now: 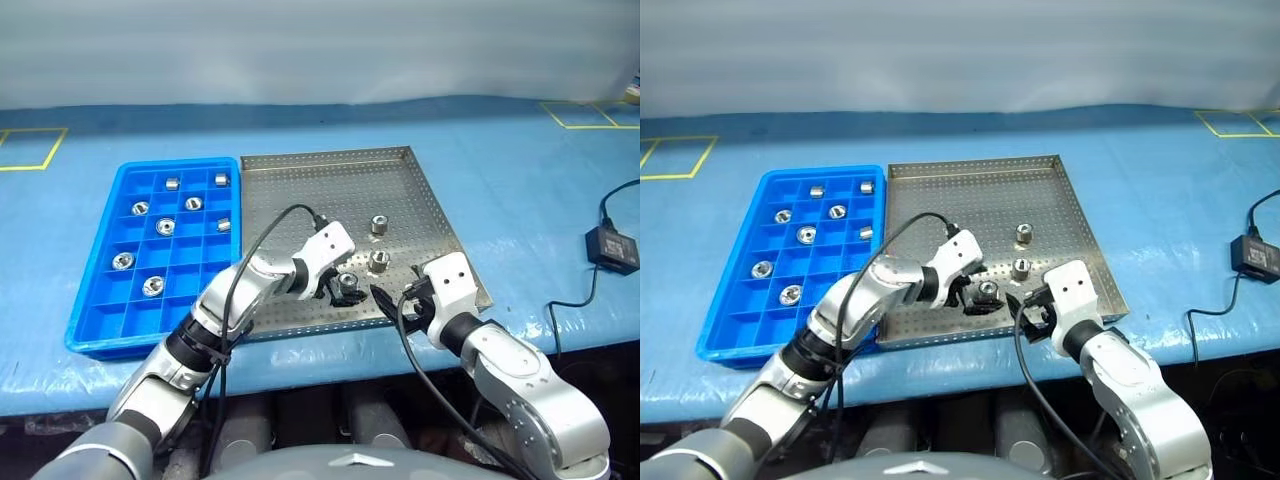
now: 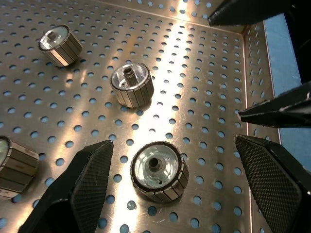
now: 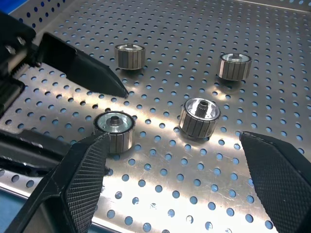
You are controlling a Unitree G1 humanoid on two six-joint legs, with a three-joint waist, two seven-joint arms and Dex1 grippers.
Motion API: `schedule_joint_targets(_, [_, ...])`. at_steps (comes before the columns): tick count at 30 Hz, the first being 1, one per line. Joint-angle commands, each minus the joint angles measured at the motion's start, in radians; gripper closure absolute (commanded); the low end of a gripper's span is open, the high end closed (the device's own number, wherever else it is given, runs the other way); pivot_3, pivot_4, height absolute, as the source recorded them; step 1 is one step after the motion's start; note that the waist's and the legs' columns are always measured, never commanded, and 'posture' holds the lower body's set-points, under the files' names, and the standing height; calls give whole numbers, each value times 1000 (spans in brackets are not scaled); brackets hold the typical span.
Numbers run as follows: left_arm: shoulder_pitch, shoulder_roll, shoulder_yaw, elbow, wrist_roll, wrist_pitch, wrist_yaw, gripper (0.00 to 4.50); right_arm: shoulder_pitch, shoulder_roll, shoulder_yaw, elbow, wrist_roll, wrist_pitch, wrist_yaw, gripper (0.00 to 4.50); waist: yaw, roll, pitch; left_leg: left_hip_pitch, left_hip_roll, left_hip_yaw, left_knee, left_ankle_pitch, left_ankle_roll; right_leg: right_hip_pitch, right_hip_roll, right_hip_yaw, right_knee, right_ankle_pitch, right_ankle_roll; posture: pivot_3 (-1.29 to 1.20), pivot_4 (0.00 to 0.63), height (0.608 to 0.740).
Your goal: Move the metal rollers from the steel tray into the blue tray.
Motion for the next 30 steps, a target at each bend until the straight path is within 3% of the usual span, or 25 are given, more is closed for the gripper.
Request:
schedule_joint_targets(1, [-25, -24, -10, 28, 21, -45, 7, 141, -5, 5, -7, -46, 0, -9, -9, 0, -1, 0, 0, 0, 0, 0, 0, 0, 0, 0, 0, 0, 0, 0, 0, -141, 150, 740])
schedule_joint_targets(6, [-33, -66, -17, 124, 52, -97, 27, 141, -28, 2, 3, -28, 4, -11, -4, 0, -1, 0, 0, 0, 0, 0, 0, 0, 0, 0, 0, 0, 0, 0, 0, -141, 150, 740])
schedule_joint_targets(7, [-34, -74, -12, 141, 56, -106, 34, 304, -33, 1, 5, -25, 3, -11, -3, 0, -1, 0, 0, 0, 0, 0, 0, 0, 0, 0, 0, 0, 0, 0, 0, -141, 150, 740])
schedule_joint_targets(9, [-32, -88, 0, 156, 61, -118, 42, 713, -39, 1, 8, -22, 4, -10, -1, 0, 0, 0, 0, 0, 0, 0, 0, 0, 0, 0, 0, 0, 0, 0, 0, -109, 150, 740])
schedule_joint_targets(15, [-12, -67, 8, 113, 55, -102, 31, 2641, -60, -2, 25, -10, 6, -9, 8, 0, 5, 0, 0, 0, 0, 0, 0, 0, 0, 0, 0, 0, 0, 0, 0, -79, 150, 740])
schedule_joint_targets(16, [-7, -60, 13, 96, 53, -97, 32, 2769, -65, -2, 28, -7, 6, -9, 11, 0, 6, 0, 0, 0, 0, 0, 0, 0, 0, 0, 0, 0, 0, 0, 0, -64, 150, 740])
schedule_joint_targets(20, [20, -59, 136, -35, 11, -55, 90, 2769, -108, -14, 55, 12, 6, -8, 34, 0, 9, 0, 0, 0, 0, 0, 0, 0, 0, 0, 0, 0, 0, 0, 0, -44, 150, 740])
schedule_joint_targets(25, [66, -139, 446, -243, -48, 30, 292, 2769, -217, -12, 103, 57, 10, -15, 67, 0, 14, 0, 1, -1, 0, 0, 0, 0, 0, 0, -1, 0, 0, 1, 1, 24, 150, 740])
schedule_joint_targets(30, [185, -128, 561, -436, 53, 80, 494, 2770, -341, -22, 221, 127, 22, -73, 181, 0, 30, 0, 1, 1, 0, -1, -2, 0, 0, 0, 1, 0, 0, 3, 5, 92, 150, 740])
